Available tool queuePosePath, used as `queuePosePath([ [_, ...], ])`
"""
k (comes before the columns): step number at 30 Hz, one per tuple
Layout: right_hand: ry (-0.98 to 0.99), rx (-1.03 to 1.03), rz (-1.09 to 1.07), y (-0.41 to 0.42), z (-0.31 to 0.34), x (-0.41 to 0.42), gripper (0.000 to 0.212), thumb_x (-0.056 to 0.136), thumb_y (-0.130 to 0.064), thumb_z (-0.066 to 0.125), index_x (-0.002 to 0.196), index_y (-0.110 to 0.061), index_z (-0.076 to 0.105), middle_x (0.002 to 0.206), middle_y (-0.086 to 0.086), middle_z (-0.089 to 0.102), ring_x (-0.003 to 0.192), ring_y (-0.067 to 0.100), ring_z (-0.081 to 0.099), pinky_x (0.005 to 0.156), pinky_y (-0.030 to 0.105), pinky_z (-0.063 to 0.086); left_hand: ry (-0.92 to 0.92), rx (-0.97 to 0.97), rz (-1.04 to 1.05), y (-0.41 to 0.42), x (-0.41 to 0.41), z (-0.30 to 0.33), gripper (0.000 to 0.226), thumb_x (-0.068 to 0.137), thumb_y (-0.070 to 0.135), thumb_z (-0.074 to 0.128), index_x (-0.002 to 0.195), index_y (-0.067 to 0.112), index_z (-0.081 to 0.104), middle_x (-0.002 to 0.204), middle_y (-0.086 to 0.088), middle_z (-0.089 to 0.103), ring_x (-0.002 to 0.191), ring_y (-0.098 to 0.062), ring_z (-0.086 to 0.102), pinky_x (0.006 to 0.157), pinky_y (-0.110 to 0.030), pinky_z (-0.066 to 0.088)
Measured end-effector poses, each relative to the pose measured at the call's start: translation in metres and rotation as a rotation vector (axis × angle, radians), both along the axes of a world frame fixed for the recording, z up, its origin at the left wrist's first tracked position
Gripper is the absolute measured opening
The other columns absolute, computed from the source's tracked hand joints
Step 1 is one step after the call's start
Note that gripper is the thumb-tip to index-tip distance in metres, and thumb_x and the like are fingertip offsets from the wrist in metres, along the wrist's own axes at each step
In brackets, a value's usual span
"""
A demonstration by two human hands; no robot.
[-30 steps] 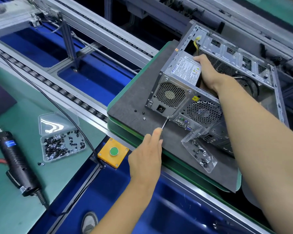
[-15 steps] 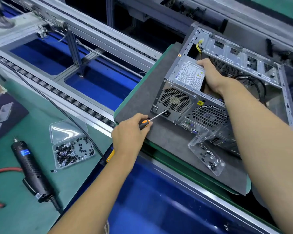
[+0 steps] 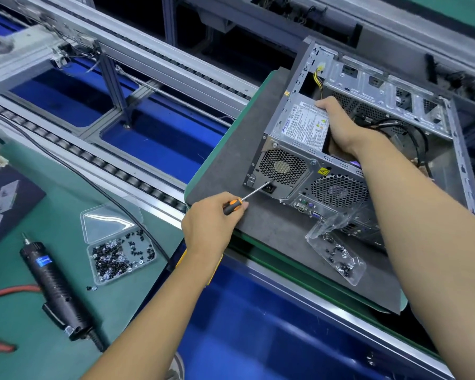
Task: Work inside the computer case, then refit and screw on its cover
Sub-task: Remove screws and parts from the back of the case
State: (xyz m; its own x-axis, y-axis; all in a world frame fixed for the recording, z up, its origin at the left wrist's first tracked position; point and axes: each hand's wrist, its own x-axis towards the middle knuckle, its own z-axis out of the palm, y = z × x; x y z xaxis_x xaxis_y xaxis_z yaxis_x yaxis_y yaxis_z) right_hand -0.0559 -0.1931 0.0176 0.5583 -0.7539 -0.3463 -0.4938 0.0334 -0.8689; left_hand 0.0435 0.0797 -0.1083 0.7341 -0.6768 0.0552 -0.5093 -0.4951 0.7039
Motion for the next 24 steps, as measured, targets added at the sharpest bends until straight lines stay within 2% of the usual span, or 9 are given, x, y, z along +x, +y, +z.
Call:
queuePosePath([
  [3, 0.008, -0.245, 0.067, 0.0, 0.006, 0.002, 0.031, 0.096, -0.037, 0.035, 0.069, -0.025, 0.039, 0.062, -0.003, 0.046, 0.054, 0.011, 0.041, 0.06, 0.028, 0.035, 0.193, -0.053, -0.041, 0.017, -0.001, 0.01, 0.016, 0.087, 0.061, 0.067, 0.085, 0.045, 0.067, 0.074, 0.024, 0.066, 0.075, 0.002, 0.06, 0.057, -0.026, 0.047],
  [5, -0.013, -0.482, 0.034, 0.0, 0.008, 0.003, 0.017, 0.098, -0.027, 0.039, 0.084, -0.02, 0.046, 0.083, -0.004, 0.049, 0.072, 0.008, 0.044, 0.074, 0.033, 0.035, 0.299, -0.099, -0.061, 0.038, 0.0, 0.019, 0.012, 0.088, 0.055, 0.07, 0.085, 0.044, 0.07, 0.073, 0.022, 0.066, 0.073, 0.001, 0.06, 0.058, -0.024, 0.047],
  [7, -0.045, -0.61, -0.134, 0.008, 0.016, 0.005, 0.008, 0.096, -0.028, 0.044, 0.097, -0.021, 0.048, 0.09, -0.012, 0.058, 0.079, -0.004, 0.05, 0.073, 0.032, 0.037, 0.521, -0.221, -0.062, 0.055, 0.005, 0.034, 0.012, 0.087, 0.051, 0.073, 0.087, 0.039, 0.075, 0.067, 0.017, 0.064, 0.063, 0.0, 0.057, 0.057, -0.015, 0.045],
  [8, -0.062, -0.697, -0.181, 0.012, 0.023, 0.005, 0.008, 0.092, -0.029, 0.047, 0.097, -0.022, 0.048, 0.089, -0.011, 0.06, 0.075, -0.002, 0.05, 0.069, 0.032, 0.037, 0.645, -0.284, -0.053, 0.058, 0.01, 0.045, 0.014, 0.087, 0.049, 0.074, 0.088, 0.036, 0.076, 0.066, 0.014, 0.063, 0.059, -0.002, 0.055, 0.055, -0.013, 0.044],
  [11, -0.19, -0.883, -0.035, 0.027, 0.047, 0.008, 0.016, 0.08, -0.026, 0.054, 0.094, -0.023, 0.048, 0.082, 0.005, 0.055, 0.071, 0.012, 0.045, 0.064, 0.033, 0.037, 0.954, -0.414, 0.008, 0.048, 0.027, 0.089, 0.021, 0.084, 0.05, 0.075, 0.092, 0.031, 0.078, 0.075, 0.008, 0.071, 0.052, -0.005, 0.049, 0.046, -0.016, 0.038],
  [15, -0.277, -0.834, 0.386, 0.073, 0.081, 0.018, 0.034, 0.076, -0.025, 0.063, 0.104, -0.036, 0.048, 0.077, -0.011, 0.056, 0.067, 0.004, 0.052, 0.065, 0.022, 0.042, 1.274, -0.54, -0.013, 0.025, 0.038, 0.144, 0.052, 0.067, 0.056, 0.08, 0.108, 0.024, 0.072, 0.099, 0.008, 0.077, 0.057, -0.003, 0.052, 0.043, -0.015, 0.034],
  [18, -0.238, -0.754, 0.606, 0.112, 0.097, 0.028, 0.036, 0.077, -0.023, 0.071, 0.107, -0.032, 0.052, 0.079, -0.013, 0.06, 0.066, 0.012, 0.059, 0.065, 0.022, 0.047, 1.394, -0.52, -0.043, 0.017, 0.034, 0.175, 0.048, 0.069, 0.049, 0.081, 0.108, 0.023, 0.071, 0.096, 0.012, 0.075, 0.057, 0.0, 0.052, 0.04, -0.015, 0.033],
  [21, -0.217, -0.718, 0.688, 0.135, 0.105, 0.032, 0.026, 0.076, -0.016, 0.067, 0.096, -0.029, 0.057, 0.073, -0.008, 0.06, 0.065, 0.012, 0.057, 0.063, 0.023, 0.048, 1.454, -0.495, -0.069, 0.012, 0.028, 0.191, 0.036, 0.074, 0.045, 0.079, 0.104, 0.025, 0.074, 0.086, 0.016, 0.068, 0.057, 0.0, 0.05, 0.04, -0.014, 0.03],
  [24, -0.183, -0.708, 0.658, 0.142, 0.117, 0.029, 0.022, 0.077, -0.009, 0.065, 0.085, -0.027, 0.055, 0.071, -0.003, 0.061, 0.065, 0.013, 0.054, 0.062, 0.032, 0.048, 1.48, -0.472, -0.089, 0.01, 0.024, 0.2, 0.041, 0.078, 0.044, 0.078, 0.114, 0.025, 0.076, 0.085, 0.016, 0.065, 0.057, -0.001, 0.049, 0.04, -0.014, 0.029],
])
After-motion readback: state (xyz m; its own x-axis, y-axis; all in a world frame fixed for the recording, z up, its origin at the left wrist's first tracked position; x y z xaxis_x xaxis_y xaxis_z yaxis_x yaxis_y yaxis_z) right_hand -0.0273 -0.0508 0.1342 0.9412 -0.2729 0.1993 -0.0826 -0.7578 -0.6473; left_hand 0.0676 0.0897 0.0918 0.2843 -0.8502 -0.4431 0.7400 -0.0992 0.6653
